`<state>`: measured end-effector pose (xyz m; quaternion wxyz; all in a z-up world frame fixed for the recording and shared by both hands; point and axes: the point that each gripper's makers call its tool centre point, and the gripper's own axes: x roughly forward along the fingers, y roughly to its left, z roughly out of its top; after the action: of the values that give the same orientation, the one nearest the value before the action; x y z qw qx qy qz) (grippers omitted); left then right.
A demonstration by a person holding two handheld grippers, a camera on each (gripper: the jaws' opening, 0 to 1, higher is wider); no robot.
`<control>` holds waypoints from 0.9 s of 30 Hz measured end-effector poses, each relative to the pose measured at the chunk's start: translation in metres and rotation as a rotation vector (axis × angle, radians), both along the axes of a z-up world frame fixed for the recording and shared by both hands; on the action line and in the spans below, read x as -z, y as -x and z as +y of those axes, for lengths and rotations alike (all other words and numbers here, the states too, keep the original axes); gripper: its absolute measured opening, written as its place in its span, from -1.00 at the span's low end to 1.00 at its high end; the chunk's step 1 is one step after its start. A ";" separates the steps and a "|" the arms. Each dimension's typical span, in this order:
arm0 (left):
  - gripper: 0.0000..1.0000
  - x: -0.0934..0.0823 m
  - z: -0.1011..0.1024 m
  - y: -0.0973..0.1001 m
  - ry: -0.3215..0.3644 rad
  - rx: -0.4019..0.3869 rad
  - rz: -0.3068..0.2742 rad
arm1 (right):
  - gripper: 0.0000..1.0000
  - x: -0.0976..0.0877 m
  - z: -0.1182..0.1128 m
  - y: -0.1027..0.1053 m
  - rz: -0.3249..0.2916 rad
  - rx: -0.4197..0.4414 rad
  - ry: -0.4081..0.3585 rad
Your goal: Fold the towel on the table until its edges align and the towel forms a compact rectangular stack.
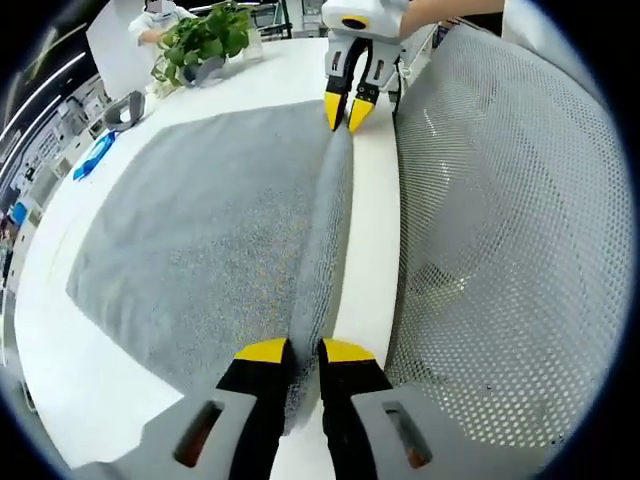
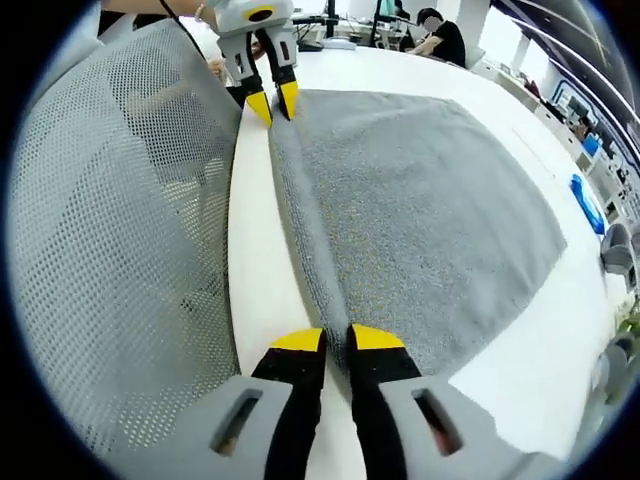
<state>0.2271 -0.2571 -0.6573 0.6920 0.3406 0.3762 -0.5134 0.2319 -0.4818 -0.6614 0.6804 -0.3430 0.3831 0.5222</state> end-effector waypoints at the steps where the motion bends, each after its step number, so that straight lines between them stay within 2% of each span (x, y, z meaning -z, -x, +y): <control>1: -0.78 0.000 0.003 0.000 -0.005 -0.006 0.002 | -0.88 0.000 -0.001 0.000 -0.002 -0.005 0.004; 10: -0.82 0.000 0.019 0.001 -0.032 -0.028 -0.003 | -0.88 0.000 -0.015 -0.001 0.002 -0.001 0.023; 16: -0.88 0.000 0.020 -0.002 -0.010 -0.066 -0.012 | -0.94 0.001 -0.026 -0.005 -0.010 0.049 -0.001; 21: -0.91 0.000 0.020 -0.004 0.011 -0.137 -0.014 | -0.98 0.000 -0.023 -0.007 0.006 0.148 -0.029; 24: -0.92 0.000 0.018 -0.005 0.001 -0.215 0.023 | -0.98 0.000 -0.022 -0.008 0.068 0.259 -0.084; 25: -0.92 0.000 0.018 -0.006 0.001 -0.215 0.021 | -0.98 0.000 -0.022 -0.009 0.102 0.314 -0.106; 27: -0.92 0.001 0.018 -0.005 -0.004 -0.212 0.019 | -0.99 -0.001 -0.023 -0.010 0.120 0.356 -0.119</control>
<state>0.2324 -0.2396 -0.6578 0.7382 0.2956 0.4177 -0.4396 0.2415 -0.5050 -0.6605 0.7570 -0.1973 0.4460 0.4350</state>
